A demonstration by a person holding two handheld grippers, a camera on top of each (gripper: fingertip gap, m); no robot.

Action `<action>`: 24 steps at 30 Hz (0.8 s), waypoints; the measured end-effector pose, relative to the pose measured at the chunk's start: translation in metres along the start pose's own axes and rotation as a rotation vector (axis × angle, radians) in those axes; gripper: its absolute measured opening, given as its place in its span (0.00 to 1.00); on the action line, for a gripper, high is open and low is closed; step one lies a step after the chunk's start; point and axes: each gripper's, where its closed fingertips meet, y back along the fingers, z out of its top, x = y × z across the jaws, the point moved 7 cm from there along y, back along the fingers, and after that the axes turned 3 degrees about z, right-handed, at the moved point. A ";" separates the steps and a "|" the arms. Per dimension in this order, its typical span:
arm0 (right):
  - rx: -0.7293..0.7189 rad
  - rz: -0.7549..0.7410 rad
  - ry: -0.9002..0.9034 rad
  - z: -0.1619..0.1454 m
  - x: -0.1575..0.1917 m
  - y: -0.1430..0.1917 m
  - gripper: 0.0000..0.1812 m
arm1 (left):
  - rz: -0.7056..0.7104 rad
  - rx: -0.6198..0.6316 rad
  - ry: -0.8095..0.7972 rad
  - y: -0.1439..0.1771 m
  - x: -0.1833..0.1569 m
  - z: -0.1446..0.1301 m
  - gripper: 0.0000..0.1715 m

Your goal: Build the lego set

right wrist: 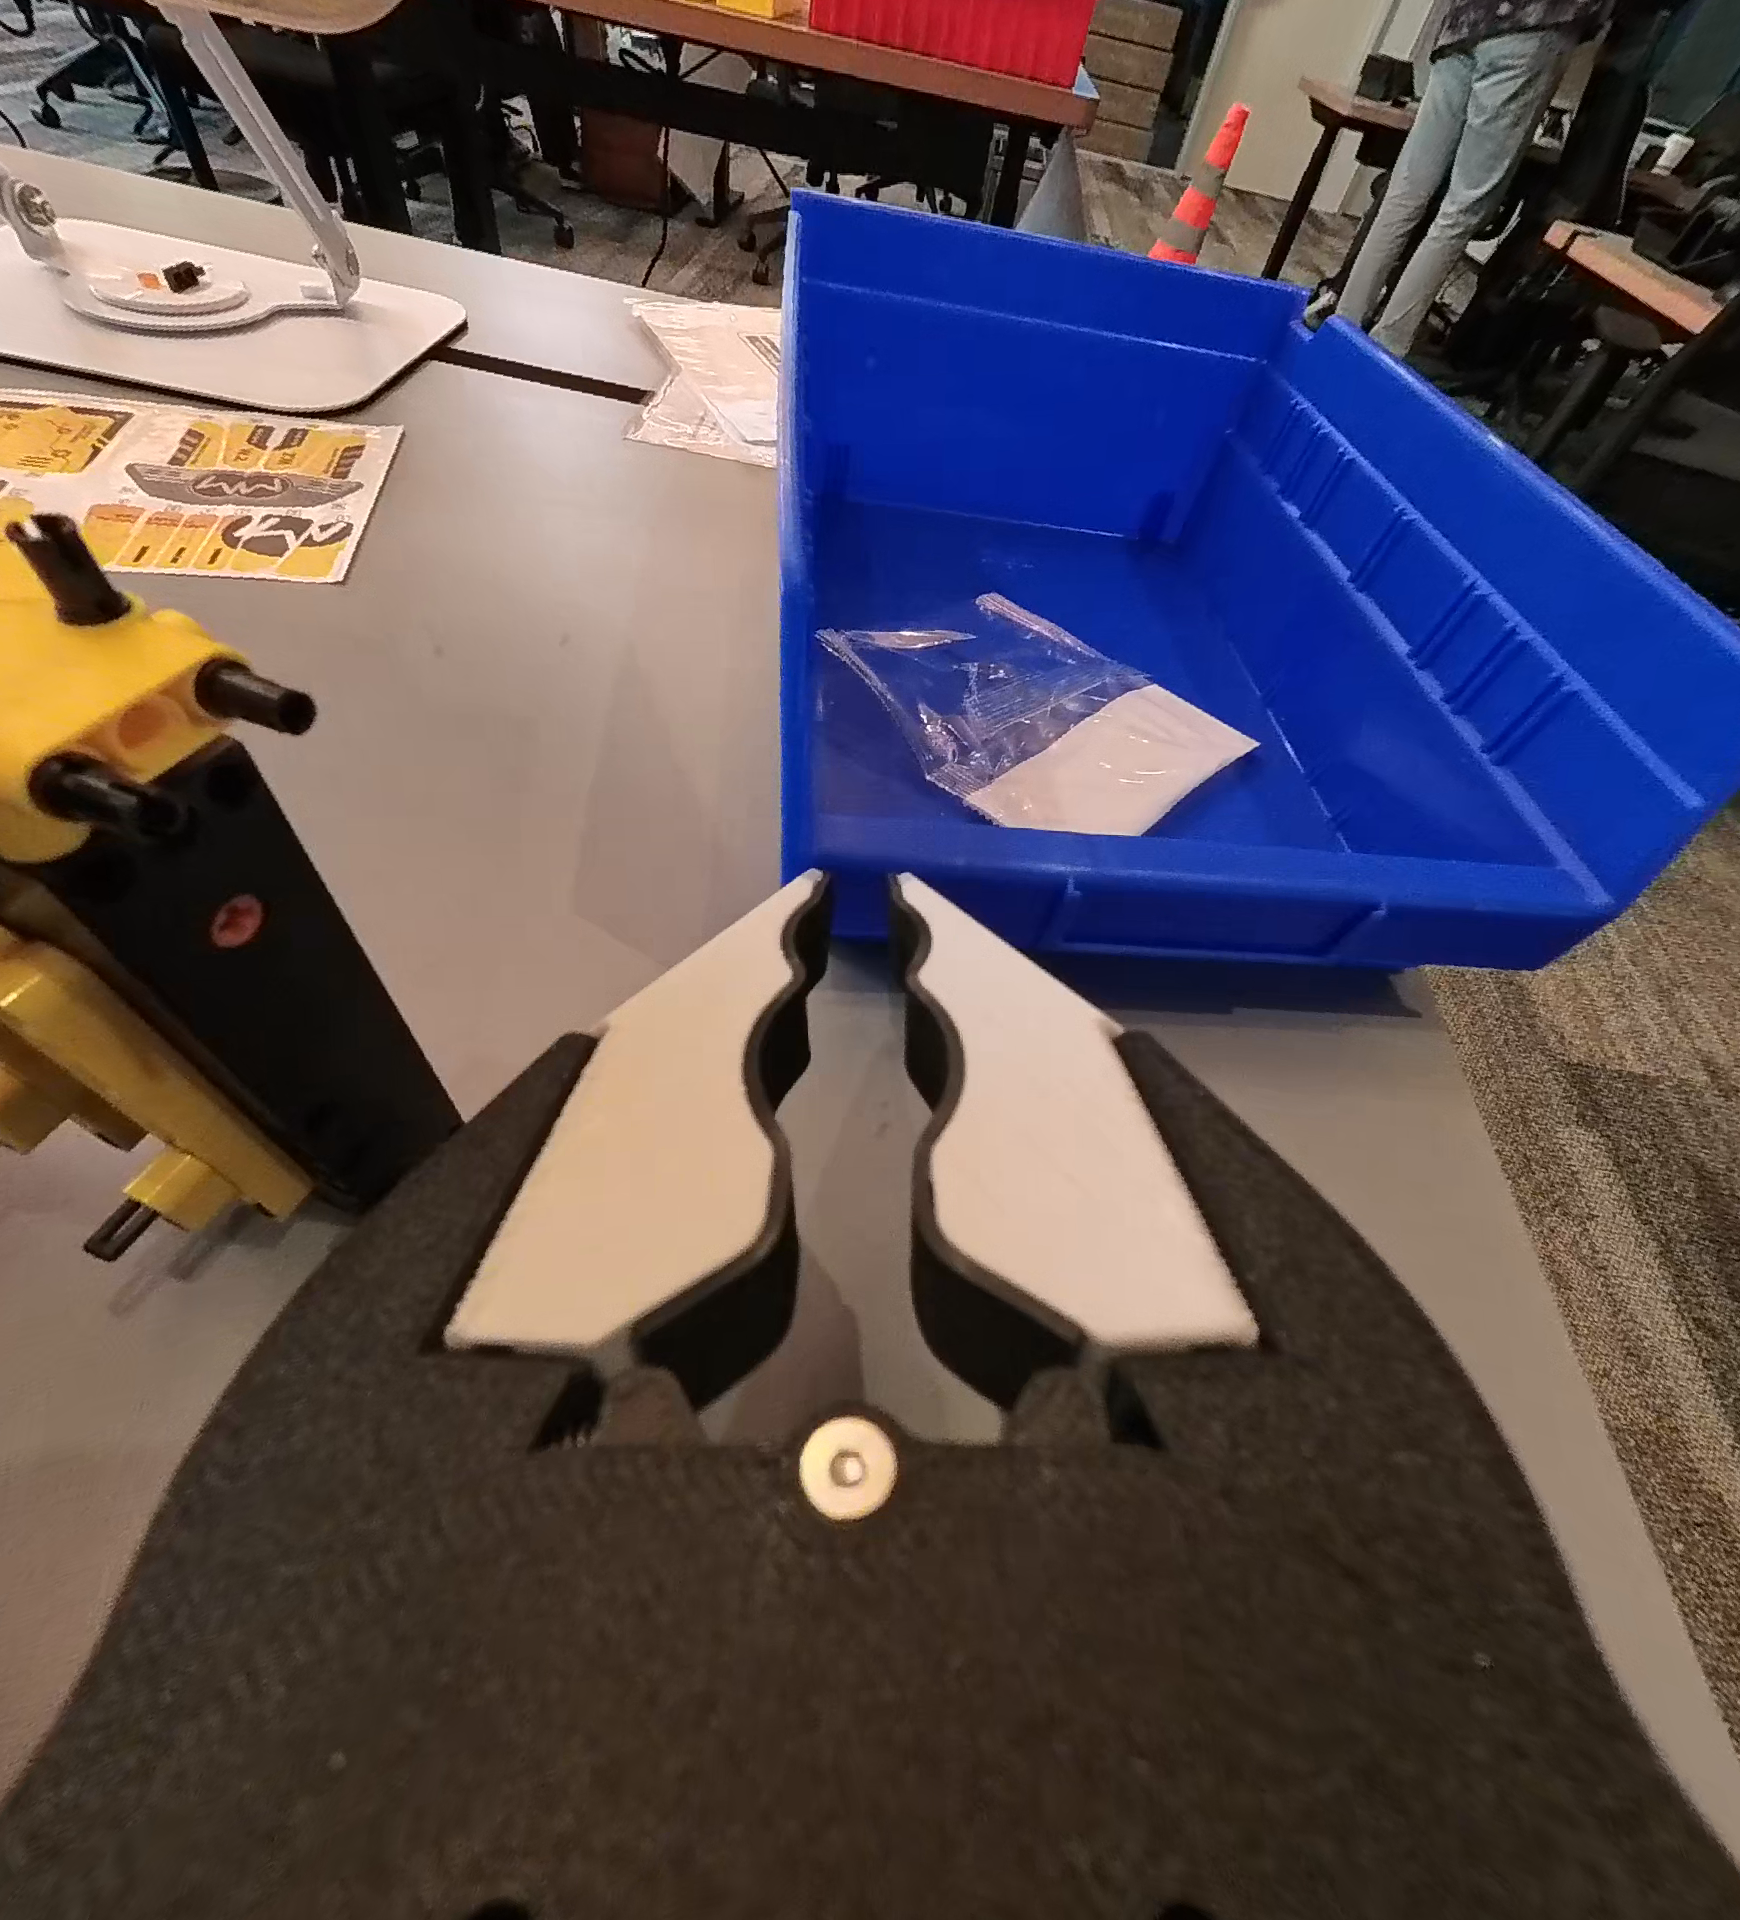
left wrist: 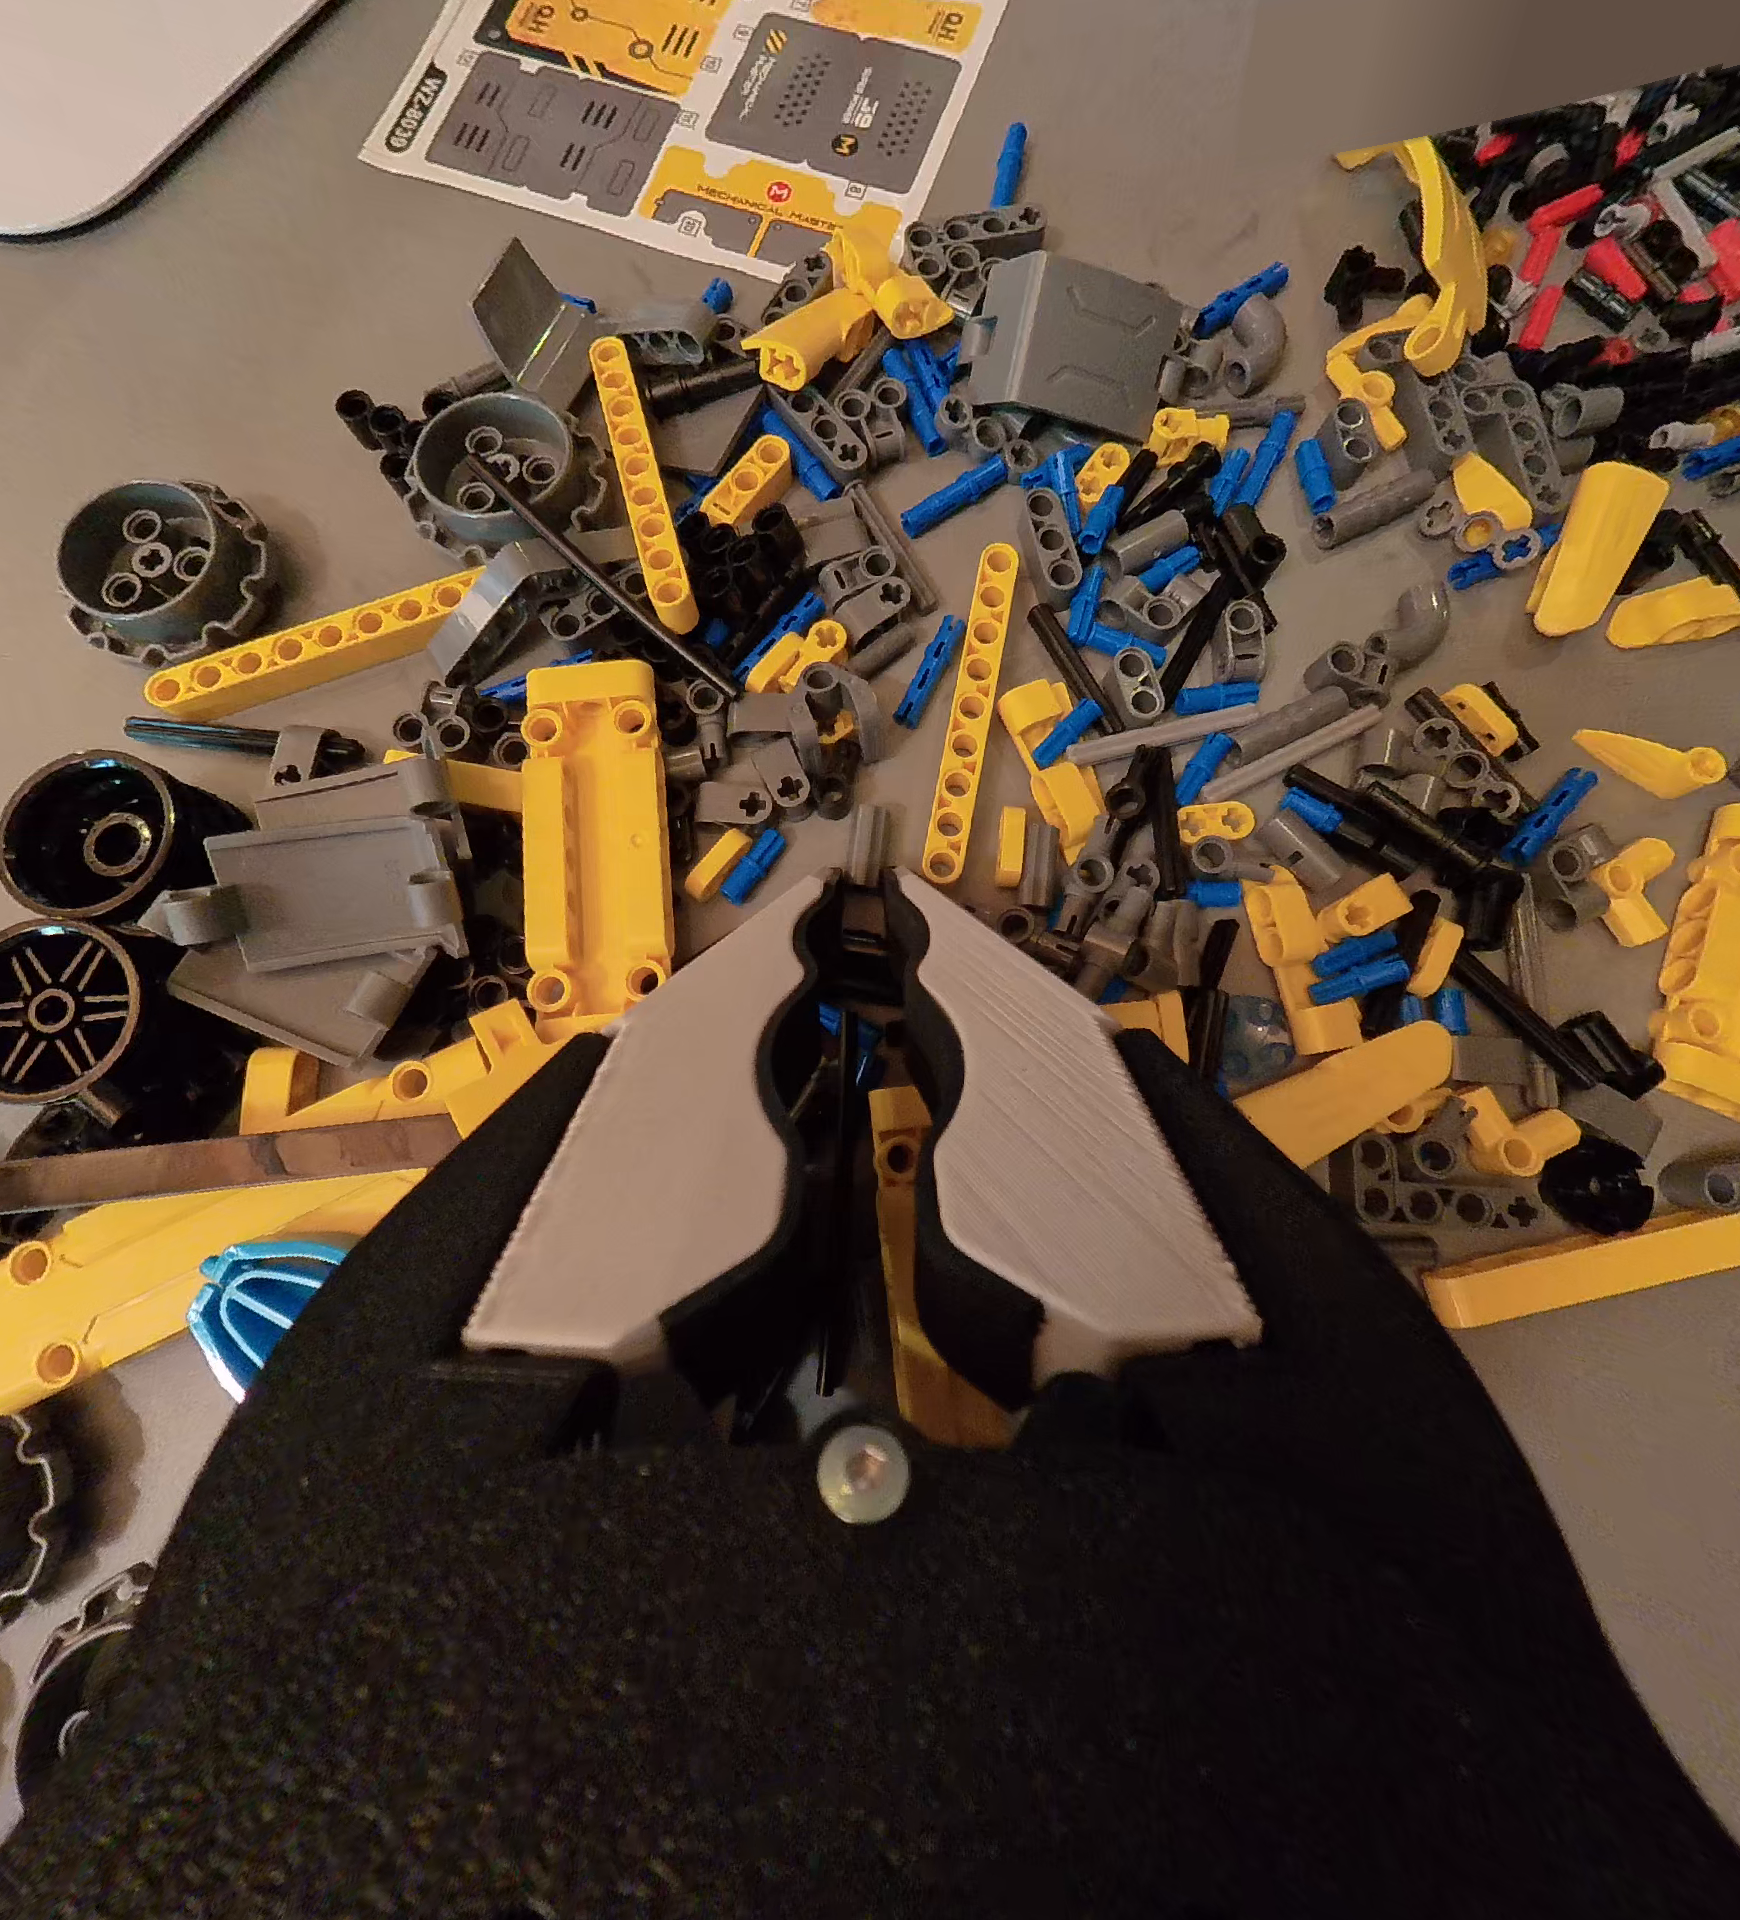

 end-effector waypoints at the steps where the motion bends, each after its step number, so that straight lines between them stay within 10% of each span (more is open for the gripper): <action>1: 0.000 0.000 0.001 0.000 0.000 0.000 0.06 | 0.000 0.000 0.000 0.000 0.000 0.000 0.04; 24: 0.006 0.034 0.020 0.000 0.004 -0.002 0.05 | -0.060 -0.134 0.019 0.007 -0.008 0.016 0.03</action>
